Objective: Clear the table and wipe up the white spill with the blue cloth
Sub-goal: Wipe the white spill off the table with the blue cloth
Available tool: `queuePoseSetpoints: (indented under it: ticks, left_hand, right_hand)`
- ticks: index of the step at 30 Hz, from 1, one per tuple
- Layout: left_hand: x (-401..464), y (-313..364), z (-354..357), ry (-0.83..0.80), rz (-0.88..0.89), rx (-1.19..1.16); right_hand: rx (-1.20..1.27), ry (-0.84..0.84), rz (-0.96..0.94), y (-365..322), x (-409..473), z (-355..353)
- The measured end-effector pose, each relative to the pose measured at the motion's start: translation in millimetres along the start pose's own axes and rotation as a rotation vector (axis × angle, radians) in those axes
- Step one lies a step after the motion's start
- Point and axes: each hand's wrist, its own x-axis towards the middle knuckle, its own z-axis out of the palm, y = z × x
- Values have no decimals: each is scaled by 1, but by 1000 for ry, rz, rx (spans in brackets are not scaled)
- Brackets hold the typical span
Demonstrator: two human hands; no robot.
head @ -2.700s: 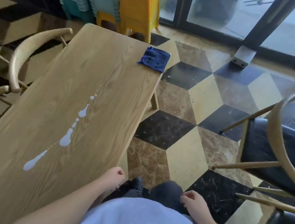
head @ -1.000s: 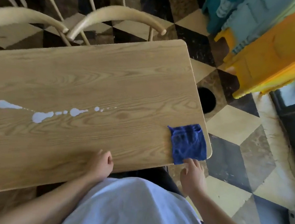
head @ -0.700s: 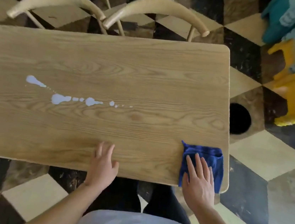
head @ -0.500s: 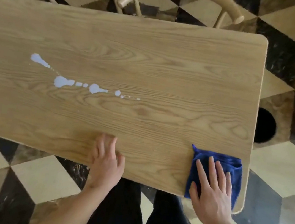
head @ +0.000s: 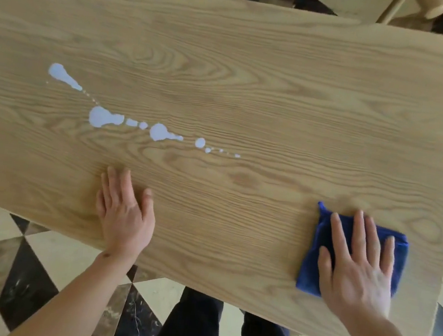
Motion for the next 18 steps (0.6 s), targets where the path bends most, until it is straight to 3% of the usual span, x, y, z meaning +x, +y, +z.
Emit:
queuePoseSetpoints:
  ticks: [13, 18]
  left_hand:
    - [5, -8, 9, 49, 12, 87]
    - [7, -9, 12, 82, 33, 63]
  right_hand:
    - [139, 171, 47, -176, 277, -66]
    - [167, 175, 85, -210, 306, -73]
